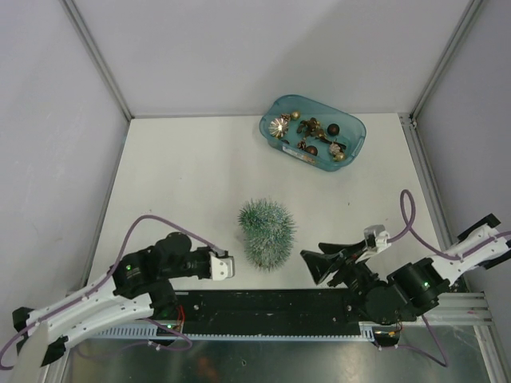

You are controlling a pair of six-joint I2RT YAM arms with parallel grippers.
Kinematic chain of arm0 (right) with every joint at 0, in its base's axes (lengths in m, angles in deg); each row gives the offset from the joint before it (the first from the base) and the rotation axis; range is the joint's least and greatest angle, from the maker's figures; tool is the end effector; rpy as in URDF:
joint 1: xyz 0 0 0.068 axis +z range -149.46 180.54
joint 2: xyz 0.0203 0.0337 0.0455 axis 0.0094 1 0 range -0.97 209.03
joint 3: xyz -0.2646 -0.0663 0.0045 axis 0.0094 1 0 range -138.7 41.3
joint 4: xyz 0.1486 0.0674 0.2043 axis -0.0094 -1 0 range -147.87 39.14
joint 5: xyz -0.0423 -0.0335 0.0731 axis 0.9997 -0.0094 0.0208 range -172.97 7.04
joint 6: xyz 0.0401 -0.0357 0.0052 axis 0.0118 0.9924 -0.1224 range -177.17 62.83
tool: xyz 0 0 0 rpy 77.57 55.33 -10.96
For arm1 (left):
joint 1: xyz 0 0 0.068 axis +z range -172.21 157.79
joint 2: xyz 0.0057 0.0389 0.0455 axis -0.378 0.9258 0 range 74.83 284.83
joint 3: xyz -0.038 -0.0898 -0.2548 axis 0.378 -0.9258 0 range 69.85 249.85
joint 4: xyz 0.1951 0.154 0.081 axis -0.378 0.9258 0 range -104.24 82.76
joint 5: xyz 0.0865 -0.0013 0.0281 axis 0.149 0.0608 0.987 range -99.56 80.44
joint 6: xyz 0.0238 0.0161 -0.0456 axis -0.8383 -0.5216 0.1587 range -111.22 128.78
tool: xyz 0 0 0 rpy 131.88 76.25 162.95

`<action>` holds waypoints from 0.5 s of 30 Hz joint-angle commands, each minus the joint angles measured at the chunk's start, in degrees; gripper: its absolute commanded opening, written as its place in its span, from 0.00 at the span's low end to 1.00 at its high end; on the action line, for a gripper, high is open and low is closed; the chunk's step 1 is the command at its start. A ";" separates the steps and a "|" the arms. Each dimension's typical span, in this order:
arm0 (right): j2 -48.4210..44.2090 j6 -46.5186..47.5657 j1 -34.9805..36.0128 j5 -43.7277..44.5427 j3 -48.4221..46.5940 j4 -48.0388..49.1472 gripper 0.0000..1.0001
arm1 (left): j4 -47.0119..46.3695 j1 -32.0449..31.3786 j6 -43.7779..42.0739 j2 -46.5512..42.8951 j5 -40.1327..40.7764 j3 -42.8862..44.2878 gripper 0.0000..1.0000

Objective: Decorate the small christmas tree

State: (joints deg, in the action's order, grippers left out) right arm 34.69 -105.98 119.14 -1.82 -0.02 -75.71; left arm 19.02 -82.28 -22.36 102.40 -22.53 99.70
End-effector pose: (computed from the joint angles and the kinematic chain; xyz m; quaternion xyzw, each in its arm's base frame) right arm -0.0258 0.1208 0.3251 -0.0450 0.7234 0.3793 0.5752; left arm 0.0538 -0.1094 0.2495 0.6567 0.5652 -0.2174 0.4494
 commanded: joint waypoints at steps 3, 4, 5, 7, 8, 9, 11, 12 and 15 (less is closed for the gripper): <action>-2.12 3.06 -9.82 2.87 -4.17 -4.65 0.67 | 0.73 1.20 -3.52 -8.07 10.32 -2.88 0.00; -2.23 3.13 -12.05 1.60 -4.67 -5.33 0.68 | 0.79 1.24 -3.95 -8.86 10.95 -3.57 0.00; -2.25 3.43 -15.19 0.31 -5.01 -5.63 0.68 | 0.82 1.26 -4.25 -9.51 11.52 -4.19 0.00; -1.75 4.31 -21.19 -3.02 -5.77 -5.85 0.68 | 1.08 1.31 -5.42 -10.29 11.91 -5.41 0.00; -1.26 5.03 -24.15 -5.47 -6.13 -5.53 0.68 | 1.18 1.34 -6.13 -10.58 12.00 -6.07 0.00; -0.49 5.57 -27.87 -7.58 -6.40 -5.20 0.68 | 1.41 1.39 -6.70 -10.90 12.05 -6.53 0.00; 1.32 5.97 -34.33 -13.25 -6.86 -4.55 0.69 | 1.82 1.52 -8.16 -11.30 12.13 -7.38 0.00; 2.12 5.90 -36.92 -16.48 -7.03 -4.32 0.69 | 1.95 1.62 -8.86 -11.39 12.11 -7.67 0.00; 4.41 6.48 -44.00 -23.92 -7.13 -3.04 0.70 | 2.05 2.08 -10.27 -10.93 12.49 -8.36 0.00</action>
State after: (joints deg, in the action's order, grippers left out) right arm 36.20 -101.02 81.85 -14.48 -5.25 -80.06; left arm 21.14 -81.15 -28.92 91.62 -11.73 91.96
